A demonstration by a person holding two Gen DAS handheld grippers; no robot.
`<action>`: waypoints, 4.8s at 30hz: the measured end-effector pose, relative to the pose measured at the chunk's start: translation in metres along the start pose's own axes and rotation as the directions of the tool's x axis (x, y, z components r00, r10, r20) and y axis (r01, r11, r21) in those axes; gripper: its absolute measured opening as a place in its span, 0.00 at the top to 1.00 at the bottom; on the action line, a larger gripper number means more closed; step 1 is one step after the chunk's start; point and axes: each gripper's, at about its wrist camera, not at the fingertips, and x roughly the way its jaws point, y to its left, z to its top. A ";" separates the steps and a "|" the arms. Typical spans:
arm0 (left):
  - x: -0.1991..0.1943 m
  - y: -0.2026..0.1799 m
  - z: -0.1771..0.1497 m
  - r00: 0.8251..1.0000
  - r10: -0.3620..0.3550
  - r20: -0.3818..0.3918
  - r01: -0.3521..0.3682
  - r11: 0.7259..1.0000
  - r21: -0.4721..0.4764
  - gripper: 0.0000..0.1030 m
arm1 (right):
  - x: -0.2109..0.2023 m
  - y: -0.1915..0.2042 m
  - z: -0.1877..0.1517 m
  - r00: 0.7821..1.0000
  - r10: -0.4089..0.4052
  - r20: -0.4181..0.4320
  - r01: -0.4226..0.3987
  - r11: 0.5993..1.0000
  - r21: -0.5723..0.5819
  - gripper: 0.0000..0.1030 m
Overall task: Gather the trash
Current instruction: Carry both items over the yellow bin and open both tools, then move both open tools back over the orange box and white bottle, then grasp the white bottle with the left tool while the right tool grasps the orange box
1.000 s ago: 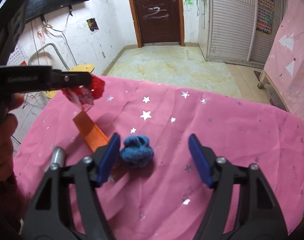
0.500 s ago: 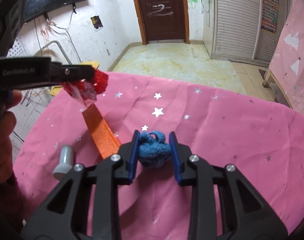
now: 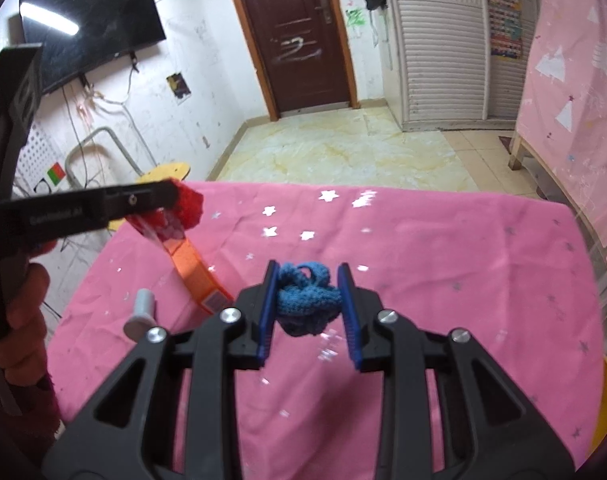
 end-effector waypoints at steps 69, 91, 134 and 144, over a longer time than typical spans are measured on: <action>0.037 -0.379 -0.076 0.919 -0.279 -0.280 0.360 0.883 0.300 0.52 | -0.184 -0.282 -0.126 0.921 -0.349 0.172 0.235 0.852 0.467 0.40; -0.028 -0.242 -0.044 0.982 -0.175 -0.066 0.185 0.962 0.202 0.48 | -0.144 -0.185 -0.066 0.955 -0.226 0.194 0.166 0.945 0.282 0.31; -0.003 0.032 -0.072 0.975 0.163 -0.154 -0.172 0.984 -0.047 0.53 | 0.018 0.028 -0.005 0.995 0.086 -0.053 -0.090 0.993 -0.079 0.31; 0.010 0.029 -0.081 0.978 0.124 -0.166 -0.128 0.992 -0.017 0.68 | 0.040 0.046 -0.003 0.991 0.100 -0.093 -0.111 0.987 -0.118 0.24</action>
